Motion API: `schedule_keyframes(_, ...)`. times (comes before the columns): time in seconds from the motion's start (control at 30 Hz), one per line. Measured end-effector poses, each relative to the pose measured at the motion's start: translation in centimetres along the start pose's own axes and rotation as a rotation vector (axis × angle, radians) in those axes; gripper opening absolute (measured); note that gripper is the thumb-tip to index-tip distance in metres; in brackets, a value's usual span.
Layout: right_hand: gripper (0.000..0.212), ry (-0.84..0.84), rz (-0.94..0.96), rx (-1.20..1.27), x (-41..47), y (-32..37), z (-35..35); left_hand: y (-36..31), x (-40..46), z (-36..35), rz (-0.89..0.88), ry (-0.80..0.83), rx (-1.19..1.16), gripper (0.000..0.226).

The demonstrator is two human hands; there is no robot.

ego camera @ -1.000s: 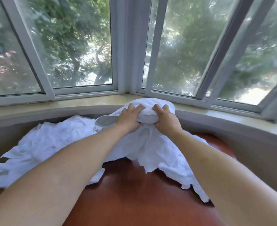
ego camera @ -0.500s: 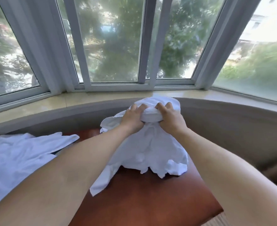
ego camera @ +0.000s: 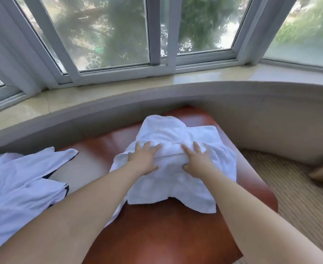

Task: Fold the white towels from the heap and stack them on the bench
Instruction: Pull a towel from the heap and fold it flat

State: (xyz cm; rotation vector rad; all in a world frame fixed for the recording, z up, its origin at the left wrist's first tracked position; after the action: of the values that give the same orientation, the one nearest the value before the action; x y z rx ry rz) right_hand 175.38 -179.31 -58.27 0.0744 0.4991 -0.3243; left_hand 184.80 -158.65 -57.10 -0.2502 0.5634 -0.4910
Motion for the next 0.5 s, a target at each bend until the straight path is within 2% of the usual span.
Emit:
schedule_keyframes(0.17,0.123,0.165,0.033,0.188,3.5,-1.0,-2.3,1.2,3.5,-2.9,0.052,0.165,-0.030,0.102)
schedule_keyframes(0.5,0.127,0.137,-0.037,0.005,10.5,0.2,-7.9,3.9,11.2,-8.1,0.129,0.187,-0.083,0.112)
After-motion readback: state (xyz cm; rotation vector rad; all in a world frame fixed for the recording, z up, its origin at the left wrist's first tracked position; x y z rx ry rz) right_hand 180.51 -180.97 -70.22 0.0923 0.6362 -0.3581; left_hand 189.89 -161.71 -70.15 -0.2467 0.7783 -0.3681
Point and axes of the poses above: each hand's wrist, its own x-axis towards the middle knuckle, its own z-axis out of the back of the hand, y = z × x, the point moved 2 cm from there along x, towards the middle knuckle, and after that the axes turned 15 degrees about -x, right-handed, at the moved point
